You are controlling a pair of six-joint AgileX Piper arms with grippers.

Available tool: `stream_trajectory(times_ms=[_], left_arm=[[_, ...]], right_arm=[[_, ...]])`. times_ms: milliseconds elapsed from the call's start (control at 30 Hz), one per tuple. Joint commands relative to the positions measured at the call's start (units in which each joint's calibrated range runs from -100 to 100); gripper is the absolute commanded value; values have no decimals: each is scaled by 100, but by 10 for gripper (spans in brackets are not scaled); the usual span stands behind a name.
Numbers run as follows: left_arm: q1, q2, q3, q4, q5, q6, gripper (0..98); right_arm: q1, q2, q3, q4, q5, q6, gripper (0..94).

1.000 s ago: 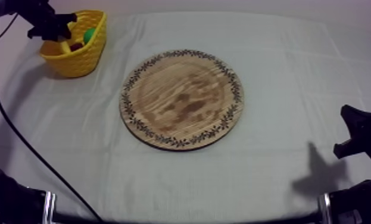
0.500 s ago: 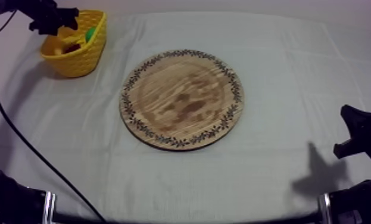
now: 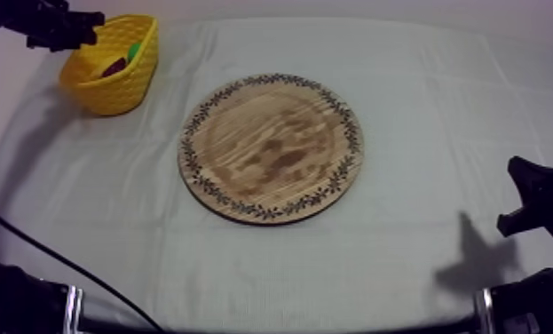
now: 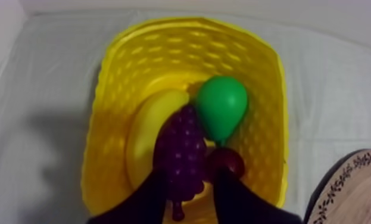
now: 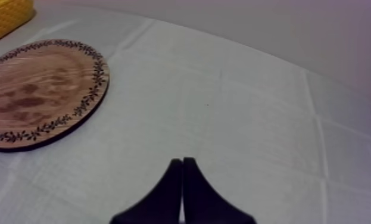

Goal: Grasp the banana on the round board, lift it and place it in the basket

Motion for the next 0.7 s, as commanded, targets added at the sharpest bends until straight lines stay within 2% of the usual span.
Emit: stream_trajectory(times_ms=[0, 133, 233, 400, 667], left_arm=[[0, -656, 843, -7, -118, -18, 200], [48, -1454, 1872, -12, -649, -3, 73], [82, -2103, 2734, -13, -1195, 33, 26], [-4, -3224, 4035, -16, -1897, 87, 4], [-295, -5165, 5448, -19, -2142, 25, 0]], right_arm=[[0, 0, -5, -1, 3, 1, 3], [0, 0, -5, -1, 3, 1, 3], [0, 0, -5, -1, 3, 1, 3], [0, 0, -5, -1, 3, 1, 3], [0, 0, -5, -1, 3, 1, 3]])
